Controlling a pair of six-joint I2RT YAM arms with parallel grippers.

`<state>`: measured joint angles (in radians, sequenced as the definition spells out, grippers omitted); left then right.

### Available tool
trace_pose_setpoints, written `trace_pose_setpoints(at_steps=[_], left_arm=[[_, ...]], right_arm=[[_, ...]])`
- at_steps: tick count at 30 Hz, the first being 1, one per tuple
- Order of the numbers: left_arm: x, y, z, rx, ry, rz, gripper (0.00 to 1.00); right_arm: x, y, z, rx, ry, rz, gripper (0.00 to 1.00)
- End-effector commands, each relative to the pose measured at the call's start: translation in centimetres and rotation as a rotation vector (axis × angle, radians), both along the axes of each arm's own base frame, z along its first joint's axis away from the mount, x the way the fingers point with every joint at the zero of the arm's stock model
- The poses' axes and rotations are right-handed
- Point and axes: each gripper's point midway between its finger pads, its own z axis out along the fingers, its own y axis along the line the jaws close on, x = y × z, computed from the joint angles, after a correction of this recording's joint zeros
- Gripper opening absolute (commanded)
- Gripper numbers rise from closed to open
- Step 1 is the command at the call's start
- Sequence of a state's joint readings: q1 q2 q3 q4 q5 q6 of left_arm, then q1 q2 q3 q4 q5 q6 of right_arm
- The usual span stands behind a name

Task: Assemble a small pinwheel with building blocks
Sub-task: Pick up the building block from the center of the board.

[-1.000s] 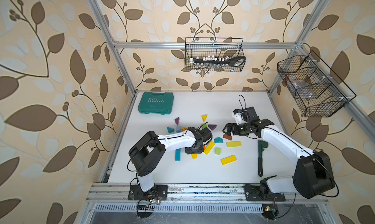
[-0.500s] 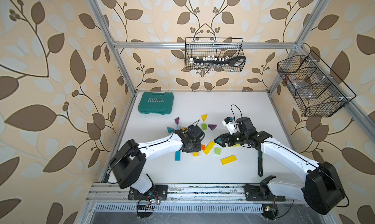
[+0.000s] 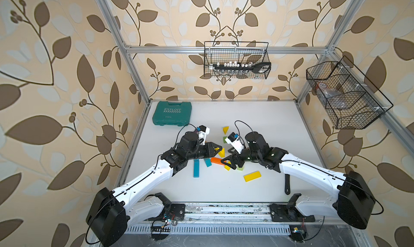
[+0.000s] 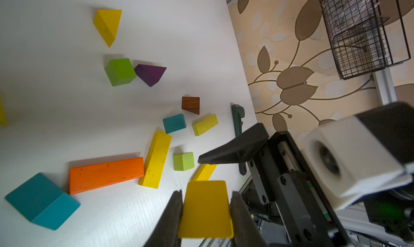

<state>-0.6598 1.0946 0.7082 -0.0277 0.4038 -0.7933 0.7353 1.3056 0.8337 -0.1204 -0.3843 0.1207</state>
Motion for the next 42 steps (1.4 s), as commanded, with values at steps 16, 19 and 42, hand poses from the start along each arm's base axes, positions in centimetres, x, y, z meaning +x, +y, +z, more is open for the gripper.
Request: trace_pose_setpoints(at_steps=[16,19,42], left_arm=[[0.6,-0.4,-0.2,-0.055,0.031,-0.025,0.11],[0.7,-0.4,-0.7,-0.047,0.047,-0.022,0.13],[-1.1,12.7,0.7,0.065,0.036,0.420,0.99]], right_arm=[[2.5,2.4,0.3,-0.092,-0.088,0.025,0.38],[2.5,2.6,0.5,-0.092,-0.094,0.028,0.30],[6.1,3.9,-5.7,-0.407,-0.008,0.344,0.00]])
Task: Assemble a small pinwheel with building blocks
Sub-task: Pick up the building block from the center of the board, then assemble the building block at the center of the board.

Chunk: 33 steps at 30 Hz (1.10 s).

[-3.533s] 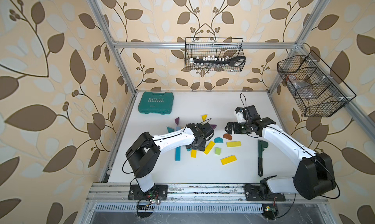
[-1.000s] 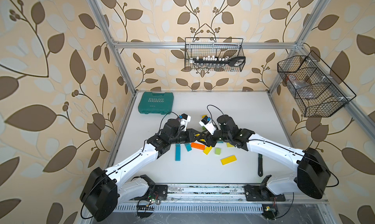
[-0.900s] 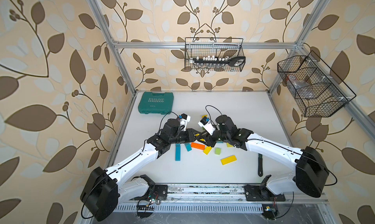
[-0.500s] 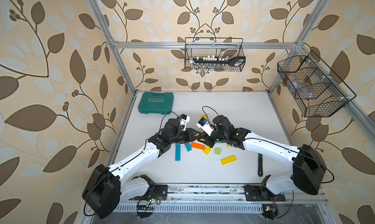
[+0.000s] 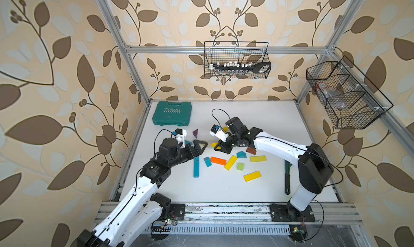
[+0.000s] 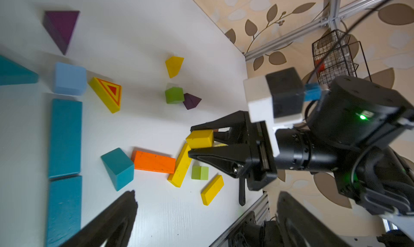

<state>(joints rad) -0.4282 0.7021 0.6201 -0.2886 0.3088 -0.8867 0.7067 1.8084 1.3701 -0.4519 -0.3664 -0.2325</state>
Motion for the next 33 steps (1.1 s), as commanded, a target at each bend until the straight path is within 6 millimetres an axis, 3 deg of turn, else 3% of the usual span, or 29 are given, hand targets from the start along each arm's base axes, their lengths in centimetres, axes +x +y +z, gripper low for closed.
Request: trace_pose_setpoints(at_steps=[1,4,11,18,33], left_arm=[[-1.2,2.8,-0.8,0.104,0.035,0.076,0.99],[-1.8,3.7,-0.8,0.136,0.039,0.093,0.99],[-2.1,3.4,-0.8,0.130,0.018,0.069,0.99],[-1.8,3.3,-1.5,0.151,0.034,0.061,0.99],[-1.4,3.1,-2.7,0.149,0.070,0.059,0.99]], right_arm=[[-0.9,-0.5,-2.4,-0.155,0.038,0.166,0.00],[1.2,-1.2,-3.4,-0.225,0.046,0.206,0.00],[4.7,-1.3,-3.6,-0.210,0.012,0.267,0.00],[5.3,-2.2,-5.6,-0.289,-0.031,0.382,0.00],[7.2,-0.9,-7.7,-0.308,-0.161,0.569,0.00]])
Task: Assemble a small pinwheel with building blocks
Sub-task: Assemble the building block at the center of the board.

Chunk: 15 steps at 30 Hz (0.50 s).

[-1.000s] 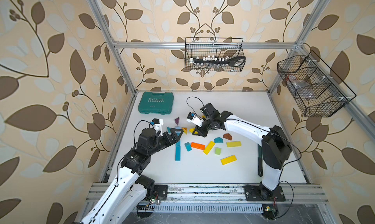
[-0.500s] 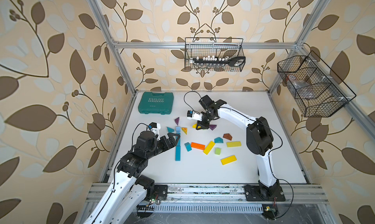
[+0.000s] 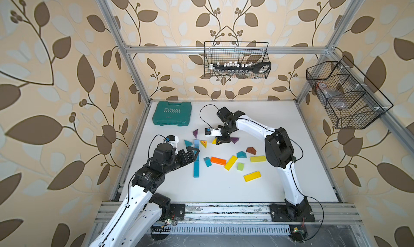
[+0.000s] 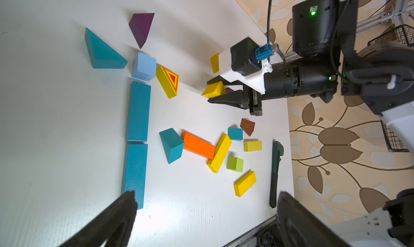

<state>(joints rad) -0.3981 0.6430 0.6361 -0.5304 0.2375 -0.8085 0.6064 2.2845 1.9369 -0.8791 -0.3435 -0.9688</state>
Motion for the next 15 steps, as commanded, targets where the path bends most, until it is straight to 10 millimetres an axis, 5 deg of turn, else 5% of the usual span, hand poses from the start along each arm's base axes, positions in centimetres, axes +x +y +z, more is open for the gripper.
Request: trace_pose_setpoints(at_steps=[1,15], left_arm=[[0.5,0.1,0.1,-0.001,-0.018,0.005,0.99],[1.1,-0.3,-0.6,-0.007,0.005,0.003,0.99]], right_arm=[[0.2,0.2,-0.8,-0.017,-0.018,0.068,0.00],[0.9,-0.3,-4.3,-0.070,-0.007,0.105,0.00]])
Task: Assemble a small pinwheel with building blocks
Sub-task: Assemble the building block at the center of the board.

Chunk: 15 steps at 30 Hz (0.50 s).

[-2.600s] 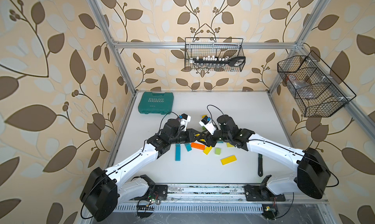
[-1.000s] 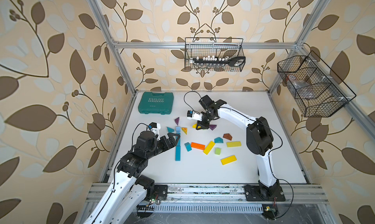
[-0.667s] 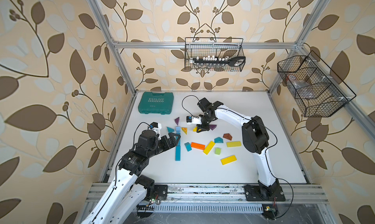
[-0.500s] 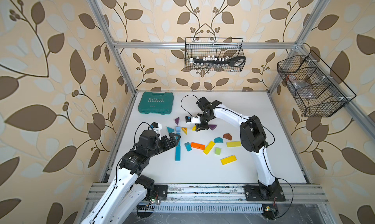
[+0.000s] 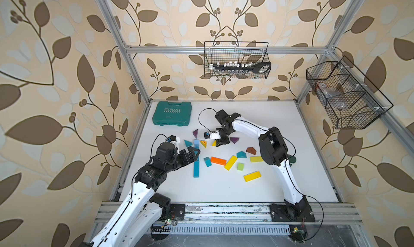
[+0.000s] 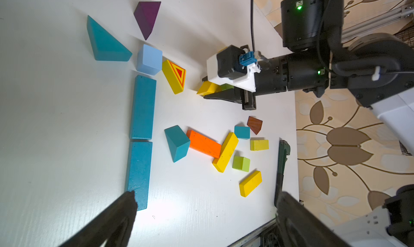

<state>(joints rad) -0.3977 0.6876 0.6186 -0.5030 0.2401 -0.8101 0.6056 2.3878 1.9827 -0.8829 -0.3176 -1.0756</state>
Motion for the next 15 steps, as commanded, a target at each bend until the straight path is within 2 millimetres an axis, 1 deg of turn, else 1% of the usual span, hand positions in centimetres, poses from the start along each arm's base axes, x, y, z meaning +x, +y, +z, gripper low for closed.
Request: trace_pose_setpoints(at_steps=[1,8,15], left_arm=[[0.61,-0.03,0.57,-0.017,-0.026,0.005,0.99],[0.72,0.01,0.48,-0.013,-0.025,0.003,0.99],[0.73,0.02,0.35,-0.009,-0.023,-0.003,0.99]], right_arm=[[0.52,-0.23,-0.50,-0.015,-0.007,0.013,0.00],[1.06,-0.27,-0.76,-0.021,-0.027,0.019,0.00],[0.80,-0.56,-1.10,-0.041,-0.011,0.034,0.00]])
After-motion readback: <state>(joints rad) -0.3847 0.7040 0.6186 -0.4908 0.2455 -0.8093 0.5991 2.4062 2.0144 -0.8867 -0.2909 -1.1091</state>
